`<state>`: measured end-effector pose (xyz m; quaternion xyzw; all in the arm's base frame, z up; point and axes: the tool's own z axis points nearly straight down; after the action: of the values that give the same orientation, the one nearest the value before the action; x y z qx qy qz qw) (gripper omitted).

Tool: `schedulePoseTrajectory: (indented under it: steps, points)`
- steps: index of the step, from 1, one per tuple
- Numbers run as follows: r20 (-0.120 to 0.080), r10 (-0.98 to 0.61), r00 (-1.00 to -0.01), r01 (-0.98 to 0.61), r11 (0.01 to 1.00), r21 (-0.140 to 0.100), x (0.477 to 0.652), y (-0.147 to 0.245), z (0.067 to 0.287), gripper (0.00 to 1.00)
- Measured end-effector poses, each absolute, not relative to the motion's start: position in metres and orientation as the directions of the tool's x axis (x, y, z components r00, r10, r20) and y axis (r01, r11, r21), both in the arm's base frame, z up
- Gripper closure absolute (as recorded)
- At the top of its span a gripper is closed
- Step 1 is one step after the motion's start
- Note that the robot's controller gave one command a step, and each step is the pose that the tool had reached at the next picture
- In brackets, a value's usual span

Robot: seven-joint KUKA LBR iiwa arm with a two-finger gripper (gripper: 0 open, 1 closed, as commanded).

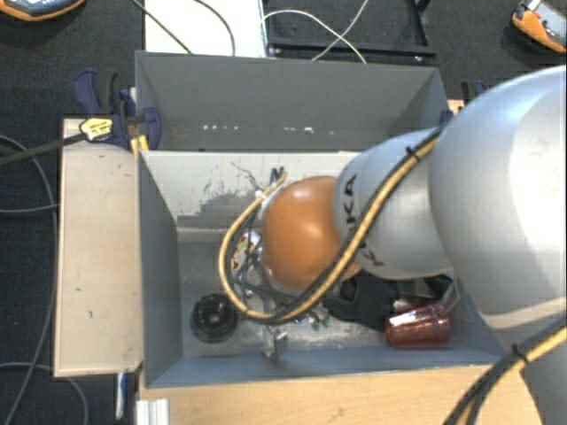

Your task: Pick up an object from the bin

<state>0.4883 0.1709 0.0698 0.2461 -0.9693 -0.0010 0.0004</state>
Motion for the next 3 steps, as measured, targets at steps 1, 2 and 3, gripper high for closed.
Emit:
schedulePoseTrajectory:
  steps: [1, 2, 3]
  points:
    - [0.001, -0.592, -0.806, -0.592, 0.806, 0.007, 0.514, 0.198, 0.071, 0.00]
    - [-0.003, -0.732, -0.682, -0.732, 0.682, 0.003, 0.495, 0.237, 0.076, 1.00]
    - [-0.002, -0.730, -0.684, -0.730, 0.684, 0.004, 0.495, 0.237, 0.076, 1.00]
